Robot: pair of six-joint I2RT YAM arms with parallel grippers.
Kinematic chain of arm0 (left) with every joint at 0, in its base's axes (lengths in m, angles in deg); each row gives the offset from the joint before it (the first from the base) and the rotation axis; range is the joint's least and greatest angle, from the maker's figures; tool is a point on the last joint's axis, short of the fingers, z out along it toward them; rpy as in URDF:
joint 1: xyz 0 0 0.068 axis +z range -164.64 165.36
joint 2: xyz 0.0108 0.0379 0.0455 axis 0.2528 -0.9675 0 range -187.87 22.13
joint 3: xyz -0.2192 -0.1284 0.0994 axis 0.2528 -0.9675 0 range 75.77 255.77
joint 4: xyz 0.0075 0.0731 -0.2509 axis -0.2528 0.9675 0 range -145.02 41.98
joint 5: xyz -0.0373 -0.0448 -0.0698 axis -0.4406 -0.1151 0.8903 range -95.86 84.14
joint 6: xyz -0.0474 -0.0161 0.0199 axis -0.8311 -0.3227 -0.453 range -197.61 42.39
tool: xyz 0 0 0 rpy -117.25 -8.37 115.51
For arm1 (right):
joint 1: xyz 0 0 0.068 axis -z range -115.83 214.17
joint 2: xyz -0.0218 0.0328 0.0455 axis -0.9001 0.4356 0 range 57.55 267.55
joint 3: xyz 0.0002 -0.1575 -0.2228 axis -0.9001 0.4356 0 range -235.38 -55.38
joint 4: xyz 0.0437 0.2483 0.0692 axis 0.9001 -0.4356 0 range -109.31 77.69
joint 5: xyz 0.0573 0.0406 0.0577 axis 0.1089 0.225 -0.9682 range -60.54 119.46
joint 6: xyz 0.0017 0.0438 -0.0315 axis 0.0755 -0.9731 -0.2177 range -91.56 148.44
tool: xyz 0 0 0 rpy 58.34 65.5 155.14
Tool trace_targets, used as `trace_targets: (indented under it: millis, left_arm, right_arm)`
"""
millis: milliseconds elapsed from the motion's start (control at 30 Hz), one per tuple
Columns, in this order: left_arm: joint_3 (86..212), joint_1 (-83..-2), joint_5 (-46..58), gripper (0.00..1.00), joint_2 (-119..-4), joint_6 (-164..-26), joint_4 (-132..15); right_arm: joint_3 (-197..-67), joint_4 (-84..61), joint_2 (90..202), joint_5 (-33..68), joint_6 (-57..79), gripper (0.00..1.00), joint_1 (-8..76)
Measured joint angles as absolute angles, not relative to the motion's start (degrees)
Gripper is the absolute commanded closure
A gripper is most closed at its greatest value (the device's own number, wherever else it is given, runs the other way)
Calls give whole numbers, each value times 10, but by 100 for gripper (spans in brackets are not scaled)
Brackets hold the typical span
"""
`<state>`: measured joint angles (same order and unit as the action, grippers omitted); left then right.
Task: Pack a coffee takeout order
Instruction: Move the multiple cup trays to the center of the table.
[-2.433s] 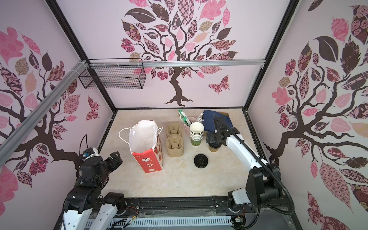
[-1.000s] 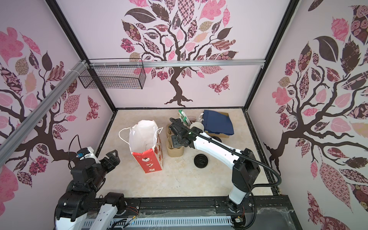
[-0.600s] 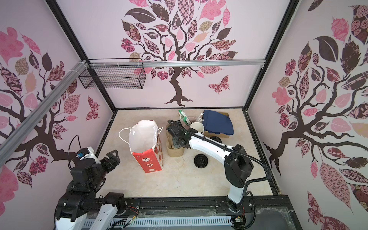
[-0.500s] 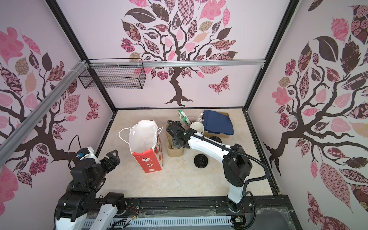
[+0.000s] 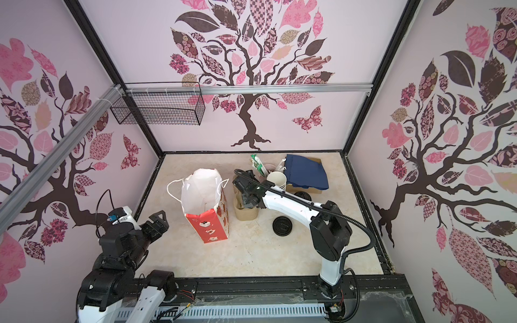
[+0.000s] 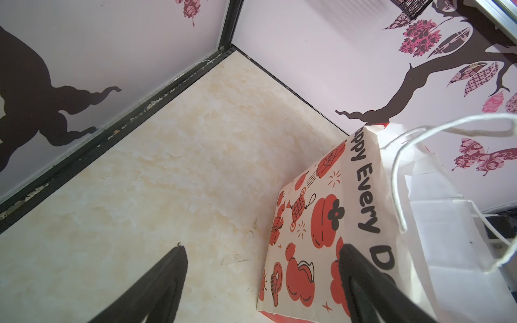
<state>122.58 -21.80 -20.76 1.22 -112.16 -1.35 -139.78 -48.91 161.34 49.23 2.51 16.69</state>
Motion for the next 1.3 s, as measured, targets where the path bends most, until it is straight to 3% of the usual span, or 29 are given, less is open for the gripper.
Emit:
trace_targets:
  millis: [467, 1300]
  left_arm:
    - [1226, -218, -208, 11, 12, -1122, -13]
    - [1226, -218, -210, 11, -2, -1092, -15]
  right_arm:
    - [-1406, -493, 1613, 509, 28, 78, 167]
    - [-1413, -519, 1604, 465, 45, 79, 169]
